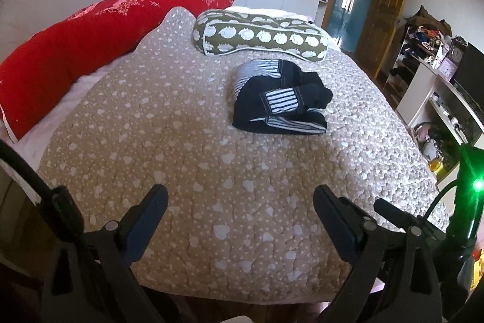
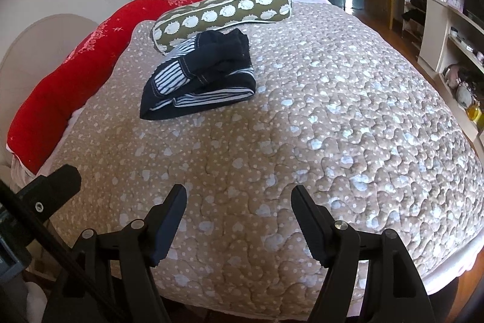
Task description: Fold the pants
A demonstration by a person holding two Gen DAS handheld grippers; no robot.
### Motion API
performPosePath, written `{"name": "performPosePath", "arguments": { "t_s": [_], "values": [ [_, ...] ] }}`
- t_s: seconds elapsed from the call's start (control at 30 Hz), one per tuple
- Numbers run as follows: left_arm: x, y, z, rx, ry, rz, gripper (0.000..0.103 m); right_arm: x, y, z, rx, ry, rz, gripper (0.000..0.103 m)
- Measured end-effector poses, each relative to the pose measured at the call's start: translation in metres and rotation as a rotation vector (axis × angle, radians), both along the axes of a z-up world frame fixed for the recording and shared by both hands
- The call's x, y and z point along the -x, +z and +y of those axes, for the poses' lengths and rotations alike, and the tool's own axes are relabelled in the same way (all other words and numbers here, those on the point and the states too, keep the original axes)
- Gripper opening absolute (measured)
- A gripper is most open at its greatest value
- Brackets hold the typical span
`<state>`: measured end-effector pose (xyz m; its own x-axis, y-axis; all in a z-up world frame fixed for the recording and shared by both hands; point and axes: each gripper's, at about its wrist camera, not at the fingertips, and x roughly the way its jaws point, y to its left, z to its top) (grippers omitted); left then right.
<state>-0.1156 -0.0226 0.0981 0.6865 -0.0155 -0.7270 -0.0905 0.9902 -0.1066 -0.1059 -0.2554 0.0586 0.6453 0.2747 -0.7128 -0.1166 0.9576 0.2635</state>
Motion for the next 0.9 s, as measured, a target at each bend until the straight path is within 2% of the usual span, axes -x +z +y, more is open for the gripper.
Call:
{"name": "performPosePath", "arguments": {
  "t_s": [0.9],
  "values": [
    [-0.008,-0.013,0.009,0.002,0.024,0.055,0.096,-0.002,-0.008,0.004,0.023,-0.006,0.021,0.078]
  ]
}}
